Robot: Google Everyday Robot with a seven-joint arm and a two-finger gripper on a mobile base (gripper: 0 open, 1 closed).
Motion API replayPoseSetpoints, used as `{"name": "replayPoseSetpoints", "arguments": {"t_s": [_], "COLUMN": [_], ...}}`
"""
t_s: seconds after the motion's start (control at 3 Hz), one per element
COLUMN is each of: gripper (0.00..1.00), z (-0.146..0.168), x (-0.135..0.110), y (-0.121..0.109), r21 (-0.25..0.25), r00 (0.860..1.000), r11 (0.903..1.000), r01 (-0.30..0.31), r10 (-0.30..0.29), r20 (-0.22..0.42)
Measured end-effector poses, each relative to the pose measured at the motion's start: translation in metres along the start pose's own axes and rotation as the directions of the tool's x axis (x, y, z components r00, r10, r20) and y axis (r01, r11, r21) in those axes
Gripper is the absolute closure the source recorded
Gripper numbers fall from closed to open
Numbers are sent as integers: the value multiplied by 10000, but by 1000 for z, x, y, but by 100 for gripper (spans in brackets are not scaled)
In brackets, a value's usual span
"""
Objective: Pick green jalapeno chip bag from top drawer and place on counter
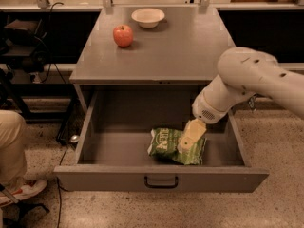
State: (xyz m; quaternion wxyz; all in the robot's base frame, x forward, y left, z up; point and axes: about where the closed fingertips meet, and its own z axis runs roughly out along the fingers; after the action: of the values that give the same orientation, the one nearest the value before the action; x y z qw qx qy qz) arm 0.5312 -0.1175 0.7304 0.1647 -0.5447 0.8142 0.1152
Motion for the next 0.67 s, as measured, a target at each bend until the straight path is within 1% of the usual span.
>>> {"name": "replayPoseSetpoints", "arguments": {"t_s": [0.33,0.67], "gripper": [0,0], "z": [54,84], "x": [-13,-20], "y": [-5,0], "r21": [-159,-298], "r00": [9988,9986], "r11": [9998,9995], "r01": [-146,-127], "r10": [153,142], "r20": [456,502]}}
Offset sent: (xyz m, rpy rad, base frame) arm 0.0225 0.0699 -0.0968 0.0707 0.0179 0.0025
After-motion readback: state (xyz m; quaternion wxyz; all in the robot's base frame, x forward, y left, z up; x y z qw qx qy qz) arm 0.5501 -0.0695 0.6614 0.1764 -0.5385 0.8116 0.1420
